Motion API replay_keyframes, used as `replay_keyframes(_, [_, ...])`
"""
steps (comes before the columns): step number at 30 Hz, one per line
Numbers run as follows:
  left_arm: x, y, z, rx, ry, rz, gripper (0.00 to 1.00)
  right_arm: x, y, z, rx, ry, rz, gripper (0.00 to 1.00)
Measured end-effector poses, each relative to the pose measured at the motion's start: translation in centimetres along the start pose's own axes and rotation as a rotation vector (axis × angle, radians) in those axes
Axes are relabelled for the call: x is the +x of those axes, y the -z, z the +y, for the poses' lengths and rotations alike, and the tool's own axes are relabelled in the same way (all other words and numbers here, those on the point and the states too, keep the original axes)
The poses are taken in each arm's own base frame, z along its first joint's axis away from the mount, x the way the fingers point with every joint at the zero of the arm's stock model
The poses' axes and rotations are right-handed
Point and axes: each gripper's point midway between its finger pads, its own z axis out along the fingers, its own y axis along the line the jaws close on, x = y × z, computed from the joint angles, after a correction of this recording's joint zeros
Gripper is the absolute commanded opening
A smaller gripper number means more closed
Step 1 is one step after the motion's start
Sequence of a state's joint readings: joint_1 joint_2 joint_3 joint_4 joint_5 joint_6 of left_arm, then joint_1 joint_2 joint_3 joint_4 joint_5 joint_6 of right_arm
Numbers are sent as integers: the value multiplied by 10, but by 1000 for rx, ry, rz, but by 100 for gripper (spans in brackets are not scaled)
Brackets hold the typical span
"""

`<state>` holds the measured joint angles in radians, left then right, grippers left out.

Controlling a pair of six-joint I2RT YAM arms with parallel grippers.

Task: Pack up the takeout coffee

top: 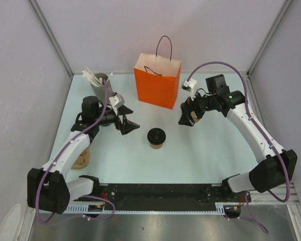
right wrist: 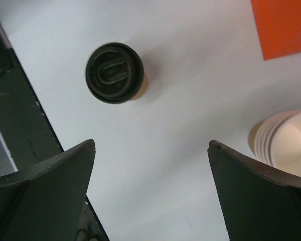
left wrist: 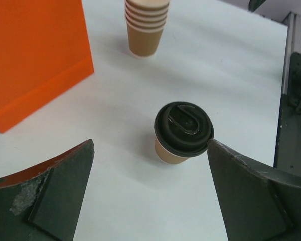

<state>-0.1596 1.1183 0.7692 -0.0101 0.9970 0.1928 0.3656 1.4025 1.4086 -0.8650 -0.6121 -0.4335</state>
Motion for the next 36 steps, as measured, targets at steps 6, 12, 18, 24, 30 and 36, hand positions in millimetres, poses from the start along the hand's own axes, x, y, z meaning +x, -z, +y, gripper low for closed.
replay_keyframes(6, [33,-29,-12,70,56,106,99,8,-13,16,-126,-48,-41,98])
replay_keyframes(12, [52,-49,-17,112,103,172,99,14,-17,29,-215,-72,-61,96])
replay_keyframes(18, [64,-56,-12,122,152,209,99,13,-23,35,-266,-103,-86,95])
replay_keyframes(24, [64,-56,-12,122,151,208,99,13,-48,35,-275,-155,-65,95])
replay_keyframes(30, [64,-57,-11,118,146,206,99,16,-79,48,-300,-193,-17,92])
replay_keyframes(36, [63,-57,-7,101,135,203,99,25,-102,40,-300,-288,20,89])
